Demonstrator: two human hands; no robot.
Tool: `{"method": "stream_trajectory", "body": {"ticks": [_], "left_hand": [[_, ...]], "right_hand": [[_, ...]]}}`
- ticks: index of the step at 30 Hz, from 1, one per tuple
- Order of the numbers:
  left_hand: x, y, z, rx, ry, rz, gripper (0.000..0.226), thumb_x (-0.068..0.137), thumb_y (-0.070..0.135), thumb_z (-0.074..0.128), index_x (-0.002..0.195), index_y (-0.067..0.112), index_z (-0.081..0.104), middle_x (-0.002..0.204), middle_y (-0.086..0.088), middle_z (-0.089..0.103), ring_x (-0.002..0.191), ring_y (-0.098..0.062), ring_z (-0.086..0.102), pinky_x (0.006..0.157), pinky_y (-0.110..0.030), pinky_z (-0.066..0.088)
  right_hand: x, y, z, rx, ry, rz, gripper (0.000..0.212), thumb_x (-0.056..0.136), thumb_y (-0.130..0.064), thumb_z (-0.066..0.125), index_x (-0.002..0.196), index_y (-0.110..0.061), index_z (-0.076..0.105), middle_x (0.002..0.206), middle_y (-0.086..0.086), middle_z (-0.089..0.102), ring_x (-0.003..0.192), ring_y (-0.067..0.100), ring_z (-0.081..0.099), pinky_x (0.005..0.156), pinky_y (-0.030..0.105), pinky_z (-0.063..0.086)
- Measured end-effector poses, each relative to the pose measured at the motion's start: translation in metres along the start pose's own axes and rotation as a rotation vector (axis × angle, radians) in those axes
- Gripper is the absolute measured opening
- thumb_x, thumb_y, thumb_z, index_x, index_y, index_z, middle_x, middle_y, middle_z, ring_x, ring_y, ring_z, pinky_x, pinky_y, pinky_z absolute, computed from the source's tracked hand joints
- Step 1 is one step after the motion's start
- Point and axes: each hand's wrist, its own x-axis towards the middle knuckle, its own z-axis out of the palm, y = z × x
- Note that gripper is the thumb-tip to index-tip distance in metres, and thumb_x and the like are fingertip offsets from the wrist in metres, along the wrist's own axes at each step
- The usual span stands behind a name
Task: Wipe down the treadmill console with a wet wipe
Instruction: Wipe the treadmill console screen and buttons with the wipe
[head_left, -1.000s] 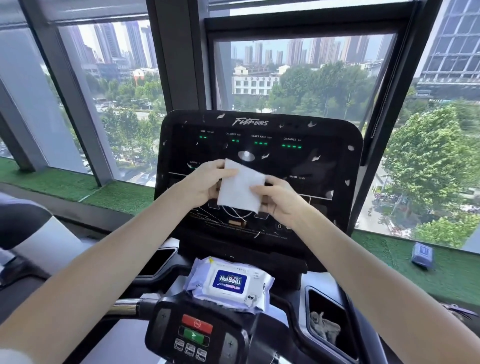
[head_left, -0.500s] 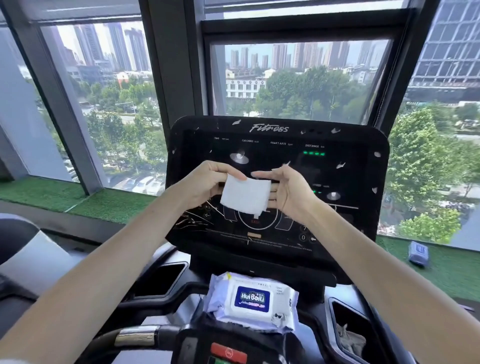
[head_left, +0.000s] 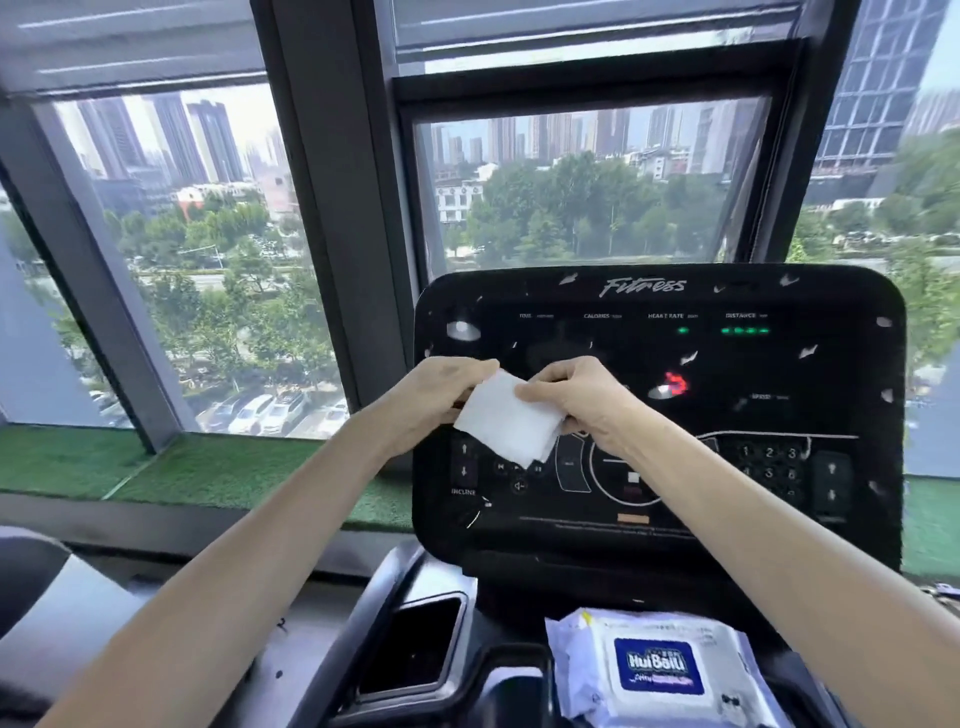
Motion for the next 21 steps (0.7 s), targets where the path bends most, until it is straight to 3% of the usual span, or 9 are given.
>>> {"method": "stream_trajectory", "body": {"ticks": [3, 6, 9, 11, 15, 18, 21], "left_hand": [[-0.001, -0.014, -0.008, 0.306, 0.188, 0.208, 0.012, 0.080, 0.010, 0.068, 0.092, 0.013, 0.068, 0.086, -0.006, 0.067, 0.080, -0.012, 0.061, 0.071, -0.021, 0.048], [-0.001, -0.024, -0.005, 0.511, 0.302, 0.366, 0.009, 0.081, 0.010, 0.066, 0.089, 0.015, 0.066, 0.082, 0.005, 0.059, 0.074, -0.005, 0.053, 0.065, -0.008, 0.037], [-0.003, -0.038, -0.002, 0.537, 0.285, 0.471, 0.010, 0.087, 0.020, 0.064, 0.094, 0.016, 0.069, 0.082, 0.008, 0.052, 0.071, -0.001, 0.050, 0.066, -0.006, 0.035], [-0.004, -0.045, -0.002, 0.528, 0.284, 0.529, 0.018, 0.088, 0.021, 0.064, 0.103, 0.012, 0.069, 0.082, 0.007, 0.049, 0.068, -0.002, 0.048, 0.066, -0.008, 0.036], [-0.005, -0.053, -0.007, 0.618, 0.198, 0.529, 0.038, 0.077, 0.030, 0.074, 0.111, 0.015, 0.065, 0.092, 0.001, 0.047, 0.076, -0.009, 0.048, 0.072, -0.019, 0.043], [-0.001, -0.058, -0.014, 0.774, 0.259, 0.622, 0.026, 0.079, 0.003, 0.065, 0.104, 0.009, 0.063, 0.092, -0.002, 0.049, 0.081, -0.013, 0.047, 0.072, -0.029, 0.046], [0.004, -0.050, -0.032, 0.503, 0.297, 0.392, 0.025, 0.081, -0.004, 0.056, 0.098, 0.011, 0.066, 0.090, -0.001, 0.058, 0.081, -0.014, 0.053, 0.071, -0.025, 0.044]], "right_hand": [[0.006, -0.001, 0.025, -0.026, 0.092, 0.078, 0.013, 0.081, -0.012, 0.069, 0.089, -0.002, 0.067, 0.087, 0.014, 0.066, 0.081, 0.024, 0.066, 0.063, 0.034, 0.058], [0.011, -0.005, 0.044, 0.061, 0.189, 0.162, 0.018, 0.083, -0.003, 0.061, 0.101, 0.001, 0.064, 0.090, 0.016, 0.066, 0.079, 0.025, 0.066, 0.065, 0.036, 0.059], [0.013, -0.012, 0.056, 0.181, 0.218, 0.188, 0.025, 0.082, 0.008, 0.051, 0.105, 0.002, 0.062, 0.082, 0.015, 0.062, 0.068, 0.023, 0.063, 0.062, 0.034, 0.058], [0.014, -0.016, 0.062, 0.191, 0.236, 0.180, 0.029, 0.082, 0.011, 0.048, 0.105, 0.001, 0.061, 0.088, 0.017, 0.062, 0.067, 0.022, 0.062, 0.060, 0.033, 0.058], [0.016, -0.020, 0.072, 0.171, 0.235, 0.171, 0.031, 0.083, 0.011, 0.042, 0.105, -0.003, 0.059, 0.097, 0.021, 0.064, 0.064, 0.022, 0.064, 0.061, 0.032, 0.056], [0.016, -0.022, 0.077, 0.215, 0.160, 0.156, 0.031, 0.086, 0.010, 0.041, 0.111, -0.002, 0.054, 0.096, 0.024, 0.063, 0.069, 0.028, 0.068, 0.069, 0.038, 0.058], [0.020, -0.021, 0.078, 0.113, 0.169, 0.037, 0.023, 0.095, -0.005, 0.041, 0.113, -0.006, 0.054, 0.091, 0.021, 0.068, 0.078, 0.028, 0.070, 0.072, 0.038, 0.058]]}}
